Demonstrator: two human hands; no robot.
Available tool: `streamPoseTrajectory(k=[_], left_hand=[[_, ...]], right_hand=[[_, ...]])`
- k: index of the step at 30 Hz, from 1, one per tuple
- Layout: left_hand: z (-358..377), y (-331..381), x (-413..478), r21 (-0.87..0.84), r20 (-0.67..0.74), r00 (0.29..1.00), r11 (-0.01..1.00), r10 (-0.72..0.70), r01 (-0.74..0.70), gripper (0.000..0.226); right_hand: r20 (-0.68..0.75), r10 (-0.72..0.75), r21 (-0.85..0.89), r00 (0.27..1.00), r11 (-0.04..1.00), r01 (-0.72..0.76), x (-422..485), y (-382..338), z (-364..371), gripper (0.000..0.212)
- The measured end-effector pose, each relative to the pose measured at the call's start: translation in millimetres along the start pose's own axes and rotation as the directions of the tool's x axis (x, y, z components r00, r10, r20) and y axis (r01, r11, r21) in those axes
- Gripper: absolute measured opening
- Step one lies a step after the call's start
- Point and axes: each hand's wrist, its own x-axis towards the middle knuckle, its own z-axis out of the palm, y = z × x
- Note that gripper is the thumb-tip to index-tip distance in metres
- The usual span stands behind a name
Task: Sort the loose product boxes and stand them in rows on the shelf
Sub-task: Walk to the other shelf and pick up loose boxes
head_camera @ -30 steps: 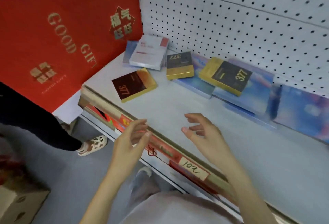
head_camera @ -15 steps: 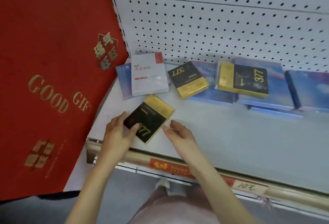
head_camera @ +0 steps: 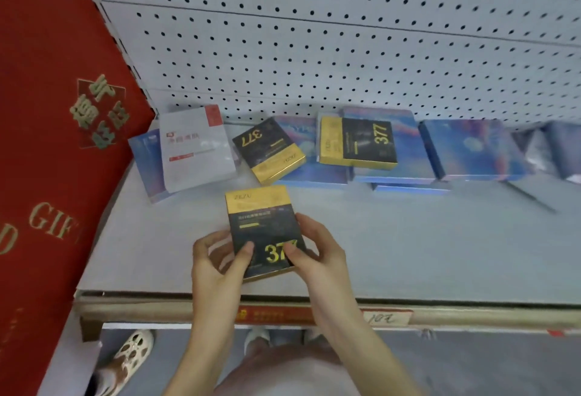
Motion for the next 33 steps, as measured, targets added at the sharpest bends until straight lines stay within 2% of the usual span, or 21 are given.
streamPoseTrajectory(k=[3,6,8,10,12,16,20,24,28,31,33], left_hand=[[21,4,-6,-0.032,0.162,0.978,0.99,-0.133,0.14,0.029],[40,-1,-15,0.019,0.249,0.955,0.987,-0.159,0.159,0.024],[50,-3,-20,0.019,0.252,0.956,0.989,-0.149,0.149,0.022],[60,-2,-25,-0.026,0.239,0.958,0.985,-0.158,0.169,0.02],[70,-2,-30,-0.056,0.217,0.96,0.98,-0.177,0.193,0.018],[90,-8,-38,-0.067,0.178,0.964,0.975,-0.197,0.212,0.014],[107,-22,-47,-0.052,0.111,0.978,0.981,-0.178,0.185,0.014],[112,-31,-62,-0.052,0.065,0.985,0.986,-0.158,0.161,0.017],[112,-33,-81,-0.049,0.055,0.991,0.991,-0.119,0.121,0.02],[111,-38,-94,-0.051,0.052,0.996,0.996,-0.075,0.077,0.021],[111,-41,-103,-0.056,0.081,0.995,0.997,-0.054,0.059,0.021]], right_hand=[[-0.02,-0.018,-0.028,1.0,0.999,0.017,-8,-7,-35,0.038],[-0.06,-0.007,-0.034,0.998,0.999,0.005,-3,-12,-77,0.03],[-0.171,0.004,0.048,0.985,0.999,0.005,12,-17,-117,0.024],[-0.319,0.063,0.205,0.946,0.979,0.004,34,-22,-169,0.021],[-0.394,0.134,0.356,0.909,0.935,0.016,57,-28,-220,0.014],[-0.352,0.192,0.495,0.916,0.869,0.008,109,-37,-273,0.022],[-0.285,0.208,0.574,0.936,0.819,-0.007,162,-47,-276,0.01],[-0.337,0.197,0.604,0.921,0.795,0.051,184,-49,-270,0.026],[-0.306,0.174,0.595,0.936,0.803,0.045,156,-47,-274,0.034],[-0.183,0.11,0.574,0.977,0.819,0.016,102,-35,-281,0.026],[-0.16,0.083,0.548,0.984,0.837,0.019,62,-24,-290,0.021]])
